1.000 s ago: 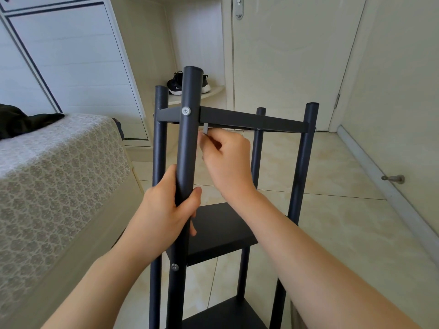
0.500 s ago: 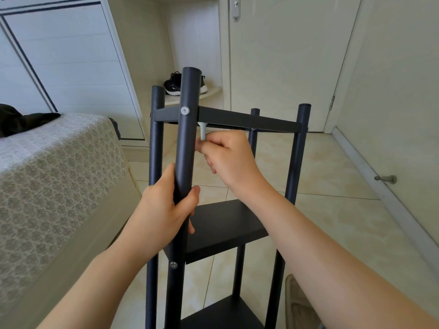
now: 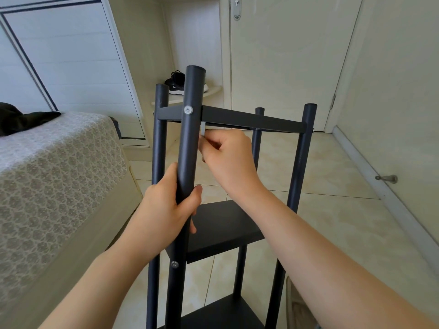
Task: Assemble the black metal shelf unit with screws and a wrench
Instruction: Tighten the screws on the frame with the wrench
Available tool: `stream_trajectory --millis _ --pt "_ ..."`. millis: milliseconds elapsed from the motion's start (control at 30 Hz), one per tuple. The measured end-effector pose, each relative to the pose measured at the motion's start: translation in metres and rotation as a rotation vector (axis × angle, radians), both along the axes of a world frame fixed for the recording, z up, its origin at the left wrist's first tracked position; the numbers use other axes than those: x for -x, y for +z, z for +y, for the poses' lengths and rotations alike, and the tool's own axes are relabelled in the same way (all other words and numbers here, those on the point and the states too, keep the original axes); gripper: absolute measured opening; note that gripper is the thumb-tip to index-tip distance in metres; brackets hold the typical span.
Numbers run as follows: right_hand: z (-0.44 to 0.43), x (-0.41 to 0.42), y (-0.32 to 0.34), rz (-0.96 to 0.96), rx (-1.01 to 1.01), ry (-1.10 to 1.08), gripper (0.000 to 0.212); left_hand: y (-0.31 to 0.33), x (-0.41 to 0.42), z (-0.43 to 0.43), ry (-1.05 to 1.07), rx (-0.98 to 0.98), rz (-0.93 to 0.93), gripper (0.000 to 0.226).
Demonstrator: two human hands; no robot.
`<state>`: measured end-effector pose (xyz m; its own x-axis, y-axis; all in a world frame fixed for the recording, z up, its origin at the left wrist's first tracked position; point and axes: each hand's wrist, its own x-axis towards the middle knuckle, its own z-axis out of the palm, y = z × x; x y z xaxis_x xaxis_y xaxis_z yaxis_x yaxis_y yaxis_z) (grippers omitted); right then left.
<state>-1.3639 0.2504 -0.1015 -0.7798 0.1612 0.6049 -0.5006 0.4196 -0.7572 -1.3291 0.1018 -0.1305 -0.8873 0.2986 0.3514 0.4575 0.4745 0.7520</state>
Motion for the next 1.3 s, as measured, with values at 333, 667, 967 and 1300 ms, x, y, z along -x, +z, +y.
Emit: stream_trajectory --millis 333,667,967,1300 --pt "-0.013 0.014 -0.009 0.049 0.084 -0.082 0.037 0.0 0.001 0.001 -0.01 0.009 -0.008 0.018" --pt "-0.025 0.022 -0.012 0.228 0.186 -0.21 0.03 0.001 -0.002 0.003 -0.019 0.034 0.008 0.014" --pt "-0.007 0.018 -0.013 0.124 0.019 -0.18 0.036 -0.001 0.003 0.006 0.006 0.071 0.032 0.015" --pt "0.028 -0.015 -0.017 -0.109 0.02 -0.081 0.03 0.0 0.004 0.018 -0.031 -0.011 0.016 0.016"
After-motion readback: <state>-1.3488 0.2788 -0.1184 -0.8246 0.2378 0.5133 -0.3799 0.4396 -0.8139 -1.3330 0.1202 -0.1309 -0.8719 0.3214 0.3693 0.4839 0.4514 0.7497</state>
